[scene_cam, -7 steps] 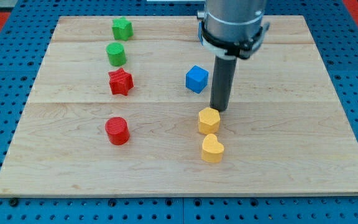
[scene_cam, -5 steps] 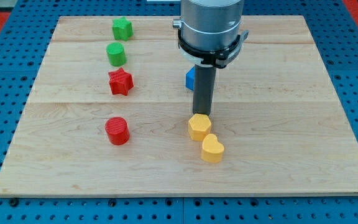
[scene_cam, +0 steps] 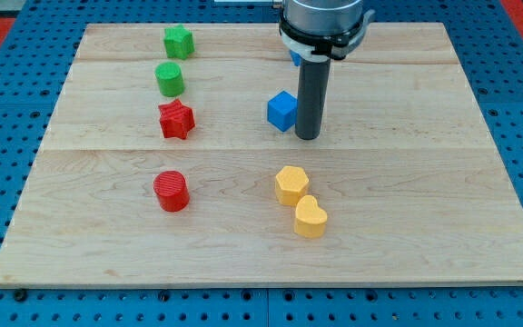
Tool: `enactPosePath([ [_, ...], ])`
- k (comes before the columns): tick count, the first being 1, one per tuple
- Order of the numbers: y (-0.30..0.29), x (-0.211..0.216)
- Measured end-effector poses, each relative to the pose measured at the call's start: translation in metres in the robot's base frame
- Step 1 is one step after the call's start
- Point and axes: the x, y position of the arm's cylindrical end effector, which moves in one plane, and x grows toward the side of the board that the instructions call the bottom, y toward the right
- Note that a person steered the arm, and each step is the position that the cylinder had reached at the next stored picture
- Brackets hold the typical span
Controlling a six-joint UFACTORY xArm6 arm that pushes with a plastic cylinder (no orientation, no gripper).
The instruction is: Push blue cube towards blue triangle
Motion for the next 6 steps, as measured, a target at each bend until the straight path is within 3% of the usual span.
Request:
enactPosePath([
  [2, -0.077, 0.003],
  [4, -0.081, -0.003],
  [6, -0.05, -0.018],
])
